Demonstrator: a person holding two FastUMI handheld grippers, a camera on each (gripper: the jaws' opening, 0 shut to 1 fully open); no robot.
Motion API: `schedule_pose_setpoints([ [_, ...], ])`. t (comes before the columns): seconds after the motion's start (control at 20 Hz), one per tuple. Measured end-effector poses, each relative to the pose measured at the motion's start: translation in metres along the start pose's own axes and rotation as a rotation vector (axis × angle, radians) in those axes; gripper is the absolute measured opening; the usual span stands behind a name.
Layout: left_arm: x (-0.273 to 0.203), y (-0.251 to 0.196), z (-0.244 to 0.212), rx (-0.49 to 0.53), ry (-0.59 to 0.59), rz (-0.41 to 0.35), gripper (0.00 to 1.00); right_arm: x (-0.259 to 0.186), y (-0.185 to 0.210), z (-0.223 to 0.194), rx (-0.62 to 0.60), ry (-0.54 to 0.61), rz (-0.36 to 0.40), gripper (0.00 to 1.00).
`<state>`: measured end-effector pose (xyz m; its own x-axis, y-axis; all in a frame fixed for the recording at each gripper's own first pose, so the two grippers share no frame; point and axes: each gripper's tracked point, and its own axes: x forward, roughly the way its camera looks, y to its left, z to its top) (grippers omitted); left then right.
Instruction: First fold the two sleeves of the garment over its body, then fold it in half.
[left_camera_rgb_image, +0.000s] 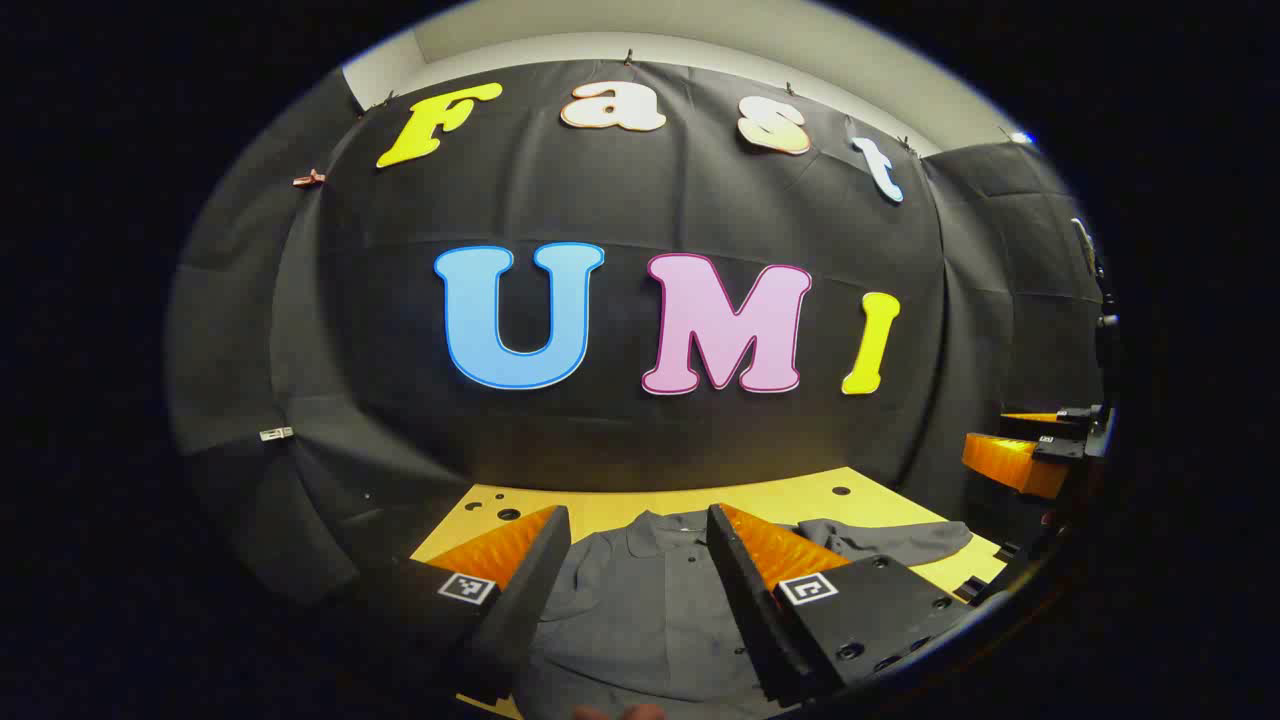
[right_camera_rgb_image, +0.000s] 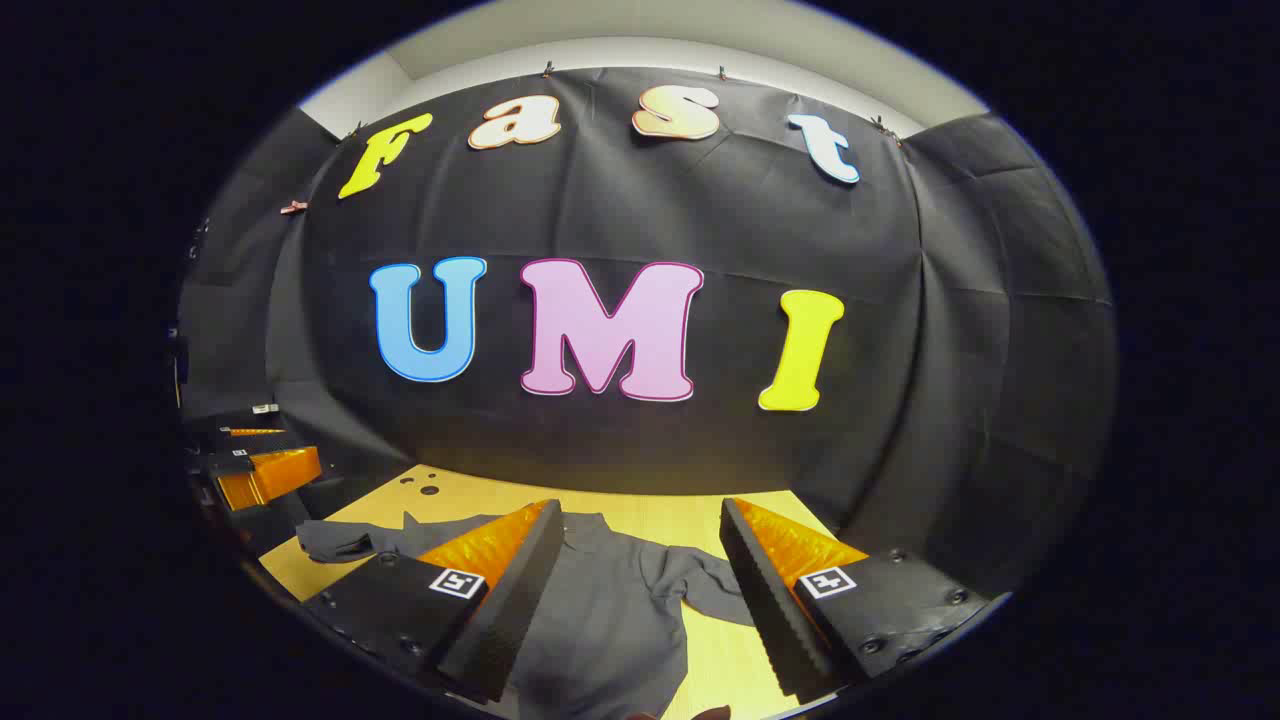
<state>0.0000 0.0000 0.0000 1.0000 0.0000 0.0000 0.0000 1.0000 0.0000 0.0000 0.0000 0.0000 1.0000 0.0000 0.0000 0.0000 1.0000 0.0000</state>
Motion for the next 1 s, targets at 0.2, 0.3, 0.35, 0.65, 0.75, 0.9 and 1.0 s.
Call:
schedule_pose_setpoints([
  [0.2,-0.001,-0.002,0.0,0.007,0.0,-0.003,0.88,0.0,0.001,0.001,-0.002,0.0,0.003,0.98],
  [0.3,0.0,-0.001,-0.001,0.011,0.003,-0.001,0.88,-0.001,0.0,0.001,-0.001,0.003,0.004,0.98],
  [0.35,-0.001,-0.001,-0.001,0.012,0.002,-0.001,0.88,0.0,0.0,0.002,-0.002,0.005,0.005,0.98],
  [0.65,-0.002,-0.002,-0.003,0.013,0.006,-0.005,0.88,-0.001,0.0,0.003,-0.004,0.006,0.006,0.98],
  [0.75,-0.003,-0.002,-0.003,0.017,0.007,-0.007,0.88,-0.001,-0.001,0.003,-0.003,0.005,0.005,0.98],
  [0.9,-0.003,-0.005,-0.002,0.021,0.009,-0.019,0.88,0.0,-0.005,0.0,0.005,0.017,-0.011,0.98],
  [1.0,0.0,-0.01,-0.003,0.023,0.01,-0.032,0.88,0.004,-0.026,-0.005,0.005,0.036,-0.043,0.98],
])
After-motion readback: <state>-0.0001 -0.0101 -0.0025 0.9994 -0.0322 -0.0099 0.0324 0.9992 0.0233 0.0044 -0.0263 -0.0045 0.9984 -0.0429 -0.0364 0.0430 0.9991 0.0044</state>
